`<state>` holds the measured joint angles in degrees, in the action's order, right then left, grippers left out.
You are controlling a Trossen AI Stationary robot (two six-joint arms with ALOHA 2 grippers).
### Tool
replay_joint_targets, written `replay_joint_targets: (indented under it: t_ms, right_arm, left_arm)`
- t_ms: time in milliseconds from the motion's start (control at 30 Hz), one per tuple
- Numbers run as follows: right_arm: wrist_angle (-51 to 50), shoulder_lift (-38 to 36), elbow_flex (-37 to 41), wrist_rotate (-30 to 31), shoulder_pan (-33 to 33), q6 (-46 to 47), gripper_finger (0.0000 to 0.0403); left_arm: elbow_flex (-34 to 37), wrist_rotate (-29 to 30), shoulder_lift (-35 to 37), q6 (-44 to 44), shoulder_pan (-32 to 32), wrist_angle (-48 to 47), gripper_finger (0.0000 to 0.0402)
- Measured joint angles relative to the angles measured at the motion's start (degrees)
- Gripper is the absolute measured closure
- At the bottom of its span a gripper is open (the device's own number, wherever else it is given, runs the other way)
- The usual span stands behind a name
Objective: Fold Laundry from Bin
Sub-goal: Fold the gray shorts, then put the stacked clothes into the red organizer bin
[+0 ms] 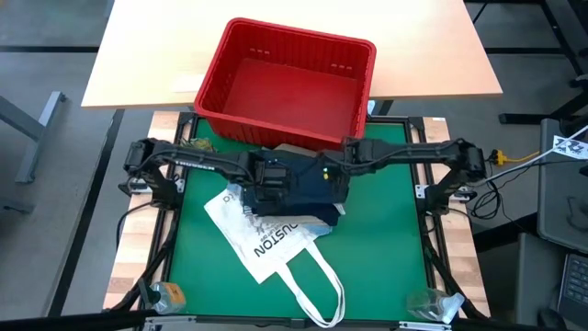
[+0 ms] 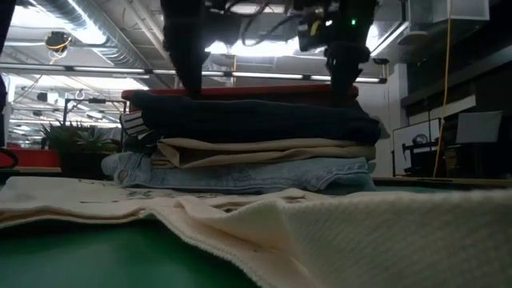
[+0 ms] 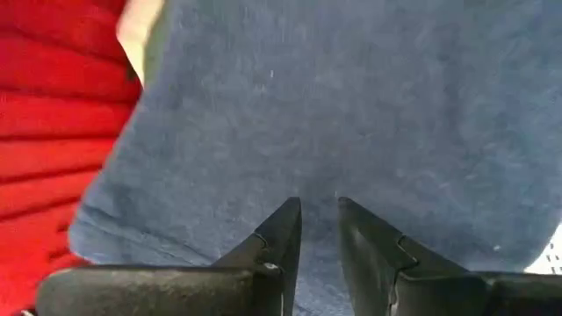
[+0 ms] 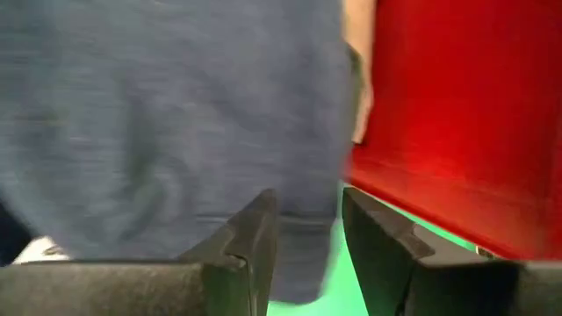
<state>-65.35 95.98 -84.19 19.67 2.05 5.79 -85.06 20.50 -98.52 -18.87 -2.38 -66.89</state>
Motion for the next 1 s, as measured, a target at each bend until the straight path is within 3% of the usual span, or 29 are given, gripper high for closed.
replay_joint_targets:
  t_ms: [233,633,833,1000]
  right_arm:
    - [1.0,0.0,2.6,-2.2,3.8,0.1,0.0271]
    - [2.0,0.0,2.6,-3.7,4.0,0.0,0.0271]
    - [-3.5,0.0,-2.0,-8.3,4.0,0.0,0.0271]
    - [-8.8,0.0,-9.2,-8.7,3.9,-0.1,0.0272]
  left_arm:
    - [3.2,-0.3,0.0,0.0,1.9,-0.1,0.0331]
    - [0.6,-0.8,0.0,0.0,1.7,-3.9,0.0331]
    - [-3.8,-0.3,2.6,0.2,-0.2,-7.3,0.0331]
    - [-5.6,0.0,8.4,2.0,-1.2,-7.4,0.0331]
